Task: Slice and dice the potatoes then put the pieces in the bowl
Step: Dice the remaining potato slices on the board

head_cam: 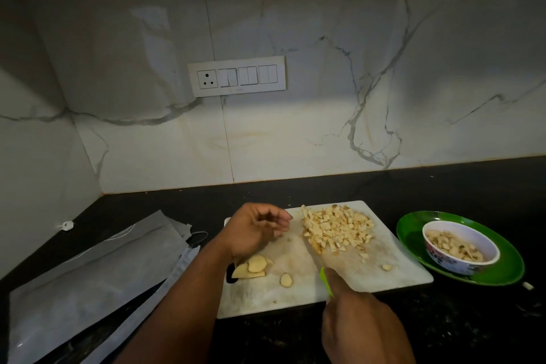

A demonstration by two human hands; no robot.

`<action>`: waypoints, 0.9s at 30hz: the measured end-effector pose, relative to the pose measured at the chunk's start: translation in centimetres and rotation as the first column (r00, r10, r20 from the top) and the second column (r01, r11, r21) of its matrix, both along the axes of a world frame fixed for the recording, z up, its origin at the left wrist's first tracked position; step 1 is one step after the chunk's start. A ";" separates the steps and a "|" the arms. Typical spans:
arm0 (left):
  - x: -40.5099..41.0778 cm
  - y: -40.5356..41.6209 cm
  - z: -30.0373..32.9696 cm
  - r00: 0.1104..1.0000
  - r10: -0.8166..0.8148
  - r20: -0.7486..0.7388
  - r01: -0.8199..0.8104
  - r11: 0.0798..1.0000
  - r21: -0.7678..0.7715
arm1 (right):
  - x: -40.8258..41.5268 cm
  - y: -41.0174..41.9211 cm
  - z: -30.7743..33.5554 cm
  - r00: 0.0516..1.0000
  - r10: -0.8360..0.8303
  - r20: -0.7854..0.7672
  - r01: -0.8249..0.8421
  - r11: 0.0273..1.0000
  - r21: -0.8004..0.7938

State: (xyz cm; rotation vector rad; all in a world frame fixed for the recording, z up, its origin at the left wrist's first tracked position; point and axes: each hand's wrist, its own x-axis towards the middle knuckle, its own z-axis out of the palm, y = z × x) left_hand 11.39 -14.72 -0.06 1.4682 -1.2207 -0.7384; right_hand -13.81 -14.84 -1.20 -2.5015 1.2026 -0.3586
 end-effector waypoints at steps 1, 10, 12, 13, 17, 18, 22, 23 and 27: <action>0.0 0.0 0.0 1.000 -0.005 -0.018 0.005 1.000 -0.015 | 0.0 0.0 0.0 1.000 -0.018 0.014 0.018 1.000 0.002; 2.6 -0.4 -0.4 0.788 0.613 0.064 -0.594 0.782 -0.187 | 1.0 0.3 0.5 0.987 0.161 -0.017 -0.161 0.987 0.013; 3.4 -0.3 -1.0 0.713 0.678 0.179 -0.655 0.735 -0.177 | 1.2 0.2 0.4 0.989 0.145 -0.032 -0.145 0.989 -0.004; 3.7 -0.3 -1.3 0.686 0.685 0.246 -0.667 0.727 -0.164 | 1.2 0.1 0.3 0.993 0.117 -0.027 -0.117 0.993 -0.010; 4.3 -0.8 -2.1 0.670 0.526 0.524 -0.616 0.788 -0.005 | 0.3 -0.4 0.2 1.000 0.002 0.003 -0.002 1.000 -0.005; 4.4 -1.0 -2.2 0.676 0.464 0.572 -0.590 0.806 0.042 | 0.3 -0.3 0.3 1.000 0.001 0.010 -0.001 1.000 -0.008; 4.3 -1.5 -2.2 0.702 0.299 0.646 -0.522 0.833 0.182 | 1.0 0.2 0.3 0.990 0.137 -0.027 -0.137 0.991 -0.004; 4.2 -1.6 -2.2 0.709 0.284 0.646 -0.506 0.842 0.185 | 1.2 0.3 0.2 0.985 0.167 -0.044 -0.167 0.986 0.004; 3.4 -1.6 -1.9 0.782 0.186 0.594 -0.356 0.916 0.183 | 1.1 -0.2 0.0 0.995 0.088 -0.055 -0.088 0.996 -0.003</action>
